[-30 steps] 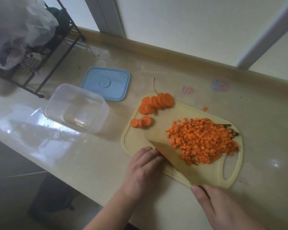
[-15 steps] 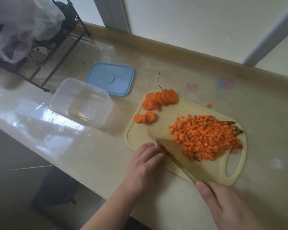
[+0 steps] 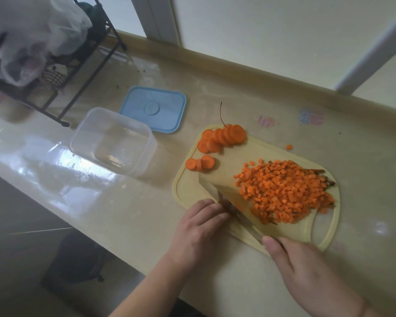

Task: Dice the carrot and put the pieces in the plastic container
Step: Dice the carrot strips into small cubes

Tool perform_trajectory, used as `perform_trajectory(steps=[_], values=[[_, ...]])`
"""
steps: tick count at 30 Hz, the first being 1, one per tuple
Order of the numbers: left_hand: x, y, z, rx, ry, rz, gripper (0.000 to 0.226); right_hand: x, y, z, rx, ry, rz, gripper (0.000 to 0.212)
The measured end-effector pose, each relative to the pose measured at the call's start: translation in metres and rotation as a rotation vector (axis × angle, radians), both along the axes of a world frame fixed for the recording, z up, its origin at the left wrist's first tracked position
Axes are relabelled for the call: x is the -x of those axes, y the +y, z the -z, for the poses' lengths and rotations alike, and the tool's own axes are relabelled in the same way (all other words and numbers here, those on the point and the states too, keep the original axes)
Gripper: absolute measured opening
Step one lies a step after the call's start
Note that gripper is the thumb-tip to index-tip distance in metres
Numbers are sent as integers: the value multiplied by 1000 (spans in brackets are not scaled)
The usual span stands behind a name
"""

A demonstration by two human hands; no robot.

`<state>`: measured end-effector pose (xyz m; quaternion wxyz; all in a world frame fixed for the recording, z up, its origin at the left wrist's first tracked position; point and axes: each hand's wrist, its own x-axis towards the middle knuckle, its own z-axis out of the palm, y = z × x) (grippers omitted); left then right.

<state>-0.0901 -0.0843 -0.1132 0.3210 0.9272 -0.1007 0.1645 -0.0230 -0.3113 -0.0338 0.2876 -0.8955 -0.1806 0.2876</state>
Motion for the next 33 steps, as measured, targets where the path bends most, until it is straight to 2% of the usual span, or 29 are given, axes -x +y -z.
perform_trajectory(steps=[3,6,12,18,25,33], values=[[2,2,3,-39,-3,-10,29,0,-8,-3,-26,31,67,85],[3,1,4,-73,-45,-55,16,7,-7,-7,-56,41,60,85],[-1,-1,-5,-32,-58,-66,30,12,-13,-6,11,65,29,98],[-3,1,-7,-30,-58,-80,16,12,-16,-5,53,50,5,99],[-5,3,-10,-45,-65,-53,21,1,11,2,-40,-1,-34,82],[-4,-3,-7,14,-62,-55,28,12,-5,7,-37,33,38,90]])
